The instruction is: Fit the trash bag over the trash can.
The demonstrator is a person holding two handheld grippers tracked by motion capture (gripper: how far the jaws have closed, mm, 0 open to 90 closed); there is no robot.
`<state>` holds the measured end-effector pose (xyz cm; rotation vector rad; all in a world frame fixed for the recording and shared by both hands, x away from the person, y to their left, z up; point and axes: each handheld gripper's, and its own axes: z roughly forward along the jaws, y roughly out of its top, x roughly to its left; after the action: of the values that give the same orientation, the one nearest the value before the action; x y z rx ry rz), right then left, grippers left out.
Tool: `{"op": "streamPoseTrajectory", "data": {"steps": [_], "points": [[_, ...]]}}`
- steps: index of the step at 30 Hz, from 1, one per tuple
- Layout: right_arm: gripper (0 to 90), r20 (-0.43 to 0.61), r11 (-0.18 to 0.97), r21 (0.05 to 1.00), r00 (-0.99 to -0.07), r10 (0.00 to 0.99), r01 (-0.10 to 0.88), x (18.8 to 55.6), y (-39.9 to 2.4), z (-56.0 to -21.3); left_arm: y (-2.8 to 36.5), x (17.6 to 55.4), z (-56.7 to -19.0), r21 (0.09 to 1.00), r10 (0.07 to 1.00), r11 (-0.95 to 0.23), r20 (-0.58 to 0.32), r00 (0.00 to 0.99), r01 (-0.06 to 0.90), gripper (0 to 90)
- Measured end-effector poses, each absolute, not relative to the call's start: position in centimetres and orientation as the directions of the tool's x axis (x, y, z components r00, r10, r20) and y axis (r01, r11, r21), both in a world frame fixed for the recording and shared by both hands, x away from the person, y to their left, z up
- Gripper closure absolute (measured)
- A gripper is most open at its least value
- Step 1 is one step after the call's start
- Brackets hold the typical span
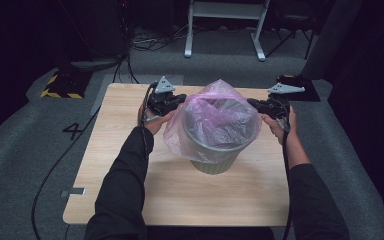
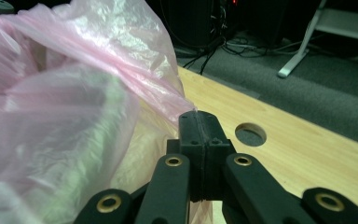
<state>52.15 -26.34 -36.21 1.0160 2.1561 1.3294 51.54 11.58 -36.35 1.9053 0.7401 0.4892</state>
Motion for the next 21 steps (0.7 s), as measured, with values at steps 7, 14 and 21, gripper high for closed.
{"op": "streamPoseTrajectory", "data": {"steps": [7,14,21], "points": [[90.0,0.099,0.3,0.839,-0.67,0.736,0.454,52.9,-25.6,-38.8,9.9,52.7,-38.1,0.863,0.661,-0.362,-0.029,0.749,0.353,90.0],[90.0,0.125,0.303,0.824,-0.675,0.727,0.479,52.4,-25.9,-40.4,10.1,52.4,-39.4,0.852,0.652,-0.354,-0.069,0.755,0.384,90.0],[66.2,0.119,0.252,0.863,-0.661,0.741,0.438,50.7,-27.9,-40.3,12.8,49.5,-38.7,0.894,0.658,-0.303,-0.054,0.751,0.33,64.7]]}}
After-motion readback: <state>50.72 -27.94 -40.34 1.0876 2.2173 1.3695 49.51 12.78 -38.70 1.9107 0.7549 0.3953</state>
